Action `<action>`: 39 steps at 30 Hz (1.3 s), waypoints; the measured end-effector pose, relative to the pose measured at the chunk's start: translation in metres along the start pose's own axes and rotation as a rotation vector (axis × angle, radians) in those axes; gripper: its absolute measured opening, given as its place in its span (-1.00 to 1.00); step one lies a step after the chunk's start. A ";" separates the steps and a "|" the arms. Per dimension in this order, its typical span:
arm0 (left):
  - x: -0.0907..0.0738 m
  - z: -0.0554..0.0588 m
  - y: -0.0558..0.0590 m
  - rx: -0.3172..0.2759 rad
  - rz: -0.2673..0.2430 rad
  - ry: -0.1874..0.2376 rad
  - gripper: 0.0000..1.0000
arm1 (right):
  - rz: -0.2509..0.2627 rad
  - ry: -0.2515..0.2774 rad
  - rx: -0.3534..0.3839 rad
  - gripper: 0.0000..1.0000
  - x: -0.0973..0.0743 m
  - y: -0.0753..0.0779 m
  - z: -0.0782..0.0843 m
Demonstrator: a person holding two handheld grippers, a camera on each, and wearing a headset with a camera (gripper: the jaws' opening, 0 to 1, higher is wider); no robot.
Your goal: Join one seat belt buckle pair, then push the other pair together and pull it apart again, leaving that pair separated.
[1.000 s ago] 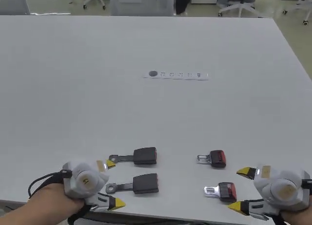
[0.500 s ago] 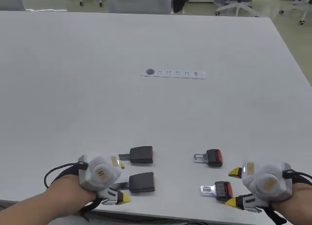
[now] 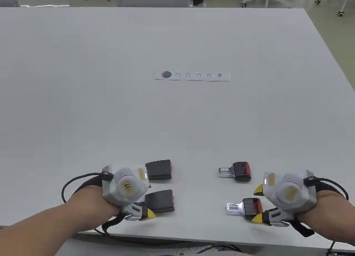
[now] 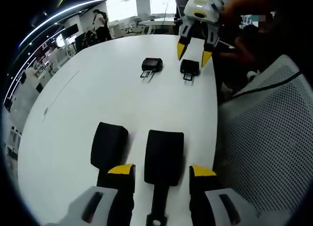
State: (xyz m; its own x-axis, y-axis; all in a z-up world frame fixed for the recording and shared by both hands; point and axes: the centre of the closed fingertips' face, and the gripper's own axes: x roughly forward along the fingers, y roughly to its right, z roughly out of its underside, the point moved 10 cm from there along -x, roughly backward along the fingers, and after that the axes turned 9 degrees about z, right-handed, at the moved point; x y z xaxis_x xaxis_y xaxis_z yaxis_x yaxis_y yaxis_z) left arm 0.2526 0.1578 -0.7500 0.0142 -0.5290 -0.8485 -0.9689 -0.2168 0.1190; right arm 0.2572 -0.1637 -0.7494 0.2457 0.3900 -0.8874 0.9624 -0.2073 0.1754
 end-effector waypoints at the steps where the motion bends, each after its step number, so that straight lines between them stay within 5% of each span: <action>1: 0.001 -0.001 0.000 0.010 0.010 -0.004 -0.16 | -0.001 -0.003 -0.003 -0.25 0.000 0.000 0.000; 21: 0.012 -0.003 -0.007 0.178 0.063 -0.141 -0.36 | -0.036 -0.028 0.004 -0.34 0.010 0.002 0.002; 39: 0.015 -0.001 -0.011 0.211 0.096 -0.155 -0.36 | -0.039 -0.035 -0.003 -0.35 0.013 0.006 -0.001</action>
State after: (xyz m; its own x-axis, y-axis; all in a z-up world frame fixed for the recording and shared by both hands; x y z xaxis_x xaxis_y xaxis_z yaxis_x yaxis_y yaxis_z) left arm 0.2637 0.1512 -0.7631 -0.1026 -0.4040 -0.9090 -0.9942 0.0123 0.1068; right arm 0.2659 -0.1587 -0.7594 0.2041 0.3658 -0.9081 0.9715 -0.1897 0.1419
